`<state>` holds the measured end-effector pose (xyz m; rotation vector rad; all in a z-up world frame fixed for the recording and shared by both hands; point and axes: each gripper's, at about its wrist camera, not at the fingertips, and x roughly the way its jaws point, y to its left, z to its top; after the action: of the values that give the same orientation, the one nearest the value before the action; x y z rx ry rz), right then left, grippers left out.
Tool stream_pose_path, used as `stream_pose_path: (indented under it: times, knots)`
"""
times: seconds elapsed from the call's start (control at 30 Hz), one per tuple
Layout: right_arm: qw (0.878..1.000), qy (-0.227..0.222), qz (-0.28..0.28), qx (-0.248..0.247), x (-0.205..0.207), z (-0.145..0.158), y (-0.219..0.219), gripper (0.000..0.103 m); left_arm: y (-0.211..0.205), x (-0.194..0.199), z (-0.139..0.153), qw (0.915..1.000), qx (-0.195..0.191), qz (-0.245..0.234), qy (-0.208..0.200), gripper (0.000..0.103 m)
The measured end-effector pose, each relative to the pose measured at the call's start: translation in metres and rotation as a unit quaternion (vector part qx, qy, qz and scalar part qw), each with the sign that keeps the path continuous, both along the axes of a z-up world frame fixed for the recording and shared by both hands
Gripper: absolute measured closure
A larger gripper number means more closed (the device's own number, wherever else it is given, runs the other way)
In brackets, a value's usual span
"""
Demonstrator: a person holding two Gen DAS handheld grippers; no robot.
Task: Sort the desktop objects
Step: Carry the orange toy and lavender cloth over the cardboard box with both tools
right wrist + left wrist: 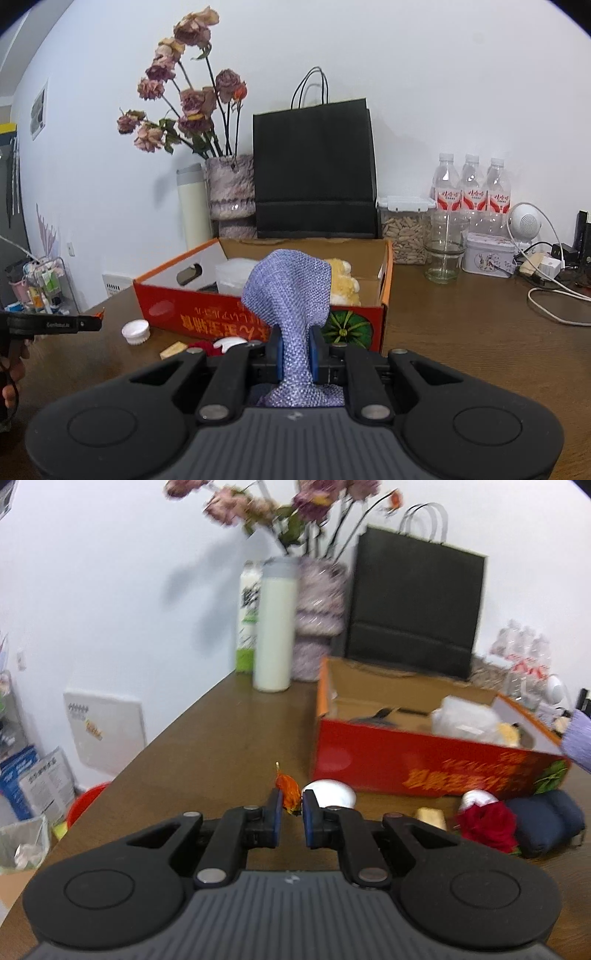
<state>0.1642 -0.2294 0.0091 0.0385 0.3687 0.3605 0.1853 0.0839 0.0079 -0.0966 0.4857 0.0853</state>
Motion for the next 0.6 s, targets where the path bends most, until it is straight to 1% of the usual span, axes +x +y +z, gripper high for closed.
stream_pose_path:
  times: [0.13,0.33,0.6]
  knots:
    - [1.0,-0.012,-0.004,0.01,0.004,0.012,0.001,0.091,-0.016,0.0,0.016,0.9995,0.002,-0.025,-0.021,0.091]
    - [0.999,-0.033,-0.002,0.012,0.014,0.029,0.011,0.091,-0.037,0.011,0.039,0.9976,0.006,-0.048,-0.049,0.091]
    - [0.998,-0.053,0.0,0.017,0.044,0.044,0.025,0.091,-0.063,0.035,0.053,0.9949,0.002,-0.071,-0.071,0.091]
